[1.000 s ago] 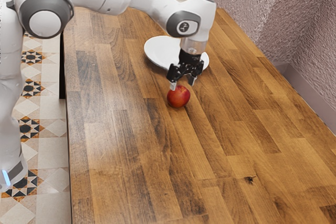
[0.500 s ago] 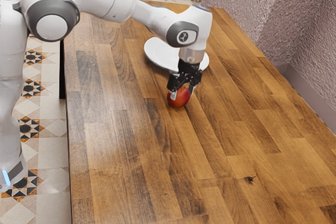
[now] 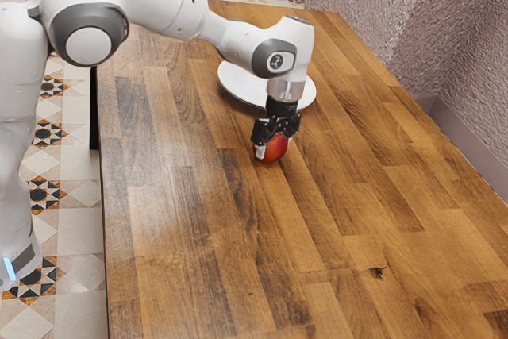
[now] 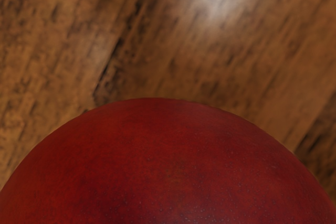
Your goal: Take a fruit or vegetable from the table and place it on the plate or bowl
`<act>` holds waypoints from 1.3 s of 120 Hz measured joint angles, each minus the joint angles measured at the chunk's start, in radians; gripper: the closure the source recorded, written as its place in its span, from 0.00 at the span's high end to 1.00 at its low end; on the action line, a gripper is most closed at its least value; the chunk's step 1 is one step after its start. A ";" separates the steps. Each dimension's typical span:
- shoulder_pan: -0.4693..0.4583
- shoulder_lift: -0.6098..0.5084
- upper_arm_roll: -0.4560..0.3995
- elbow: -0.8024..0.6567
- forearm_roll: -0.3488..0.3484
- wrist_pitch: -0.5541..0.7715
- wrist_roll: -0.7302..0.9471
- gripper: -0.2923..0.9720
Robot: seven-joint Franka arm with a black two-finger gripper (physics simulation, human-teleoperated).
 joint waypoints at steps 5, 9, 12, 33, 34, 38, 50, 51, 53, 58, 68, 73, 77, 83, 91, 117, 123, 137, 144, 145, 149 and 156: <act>0.000 0.002 0.000 0.000 -0.007 0.000 0.000 0.76; 0.000 0.002 0.000 0.000 -0.011 0.001 0.001 0.73; -0.001 0.002 0.001 0.000 -0.014 0.001 0.001 0.69; -0.005 -0.002 0.003 0.001 -0.017 -0.001 0.003 0.53; -0.006 -0.003 0.003 0.001 -0.017 -0.001 0.003 0.53; -0.010 -0.007 0.003 0.001 -0.016 -0.001 0.004 0.54; -0.035 -0.037 0.006 0.004 -0.001 -0.002 0.004 0.52; -0.038 -0.040 0.006 0.004 0.002 -0.002 0.004 0.52; -0.042 -0.049 0.006 0.004 0.009 -0.002 0.004 0.52; -0.049 -0.073 0.007 0.007 0.029 -0.002 0.002 0.52; -0.055 -0.132 0.010 0.010 0.084 -0.003 -0.003 0.52; -0.055 -0.157 0.017 0.011 0.108 -0.004 -0.005 0.50; -0.056 -0.173 0.027 0.011 0.124 -0.004 -0.007 0.49; -0.064 -0.193 0.053 0.013 0.151 -0.006 -0.009 0.50; -0.086 -0.212 0.108 0.014 0.175 -0.008 -0.010 0.50; 0.049 -0.152 0.139 0.105 0.196 -0.016 -0.003 0.52; 0.145 -0.098 0.112 0.163 0.182 -0.016 0.001 0.51; 0.329 0.021 0.004 0.288 0.133 -0.017 0.017 0.52; 0.350 0.047 -0.014 0.322 0.121 -0.018 0.024 0.52; 0.354 0.049 -0.018 0.324 0.119 -0.018 0.025 0.52; 0.376 0.058 -0.036 0.332 0.115 -0.018 0.029 0.52; 0.408 0.076 -0.057 0.352 0.109 -0.018 0.036 0.52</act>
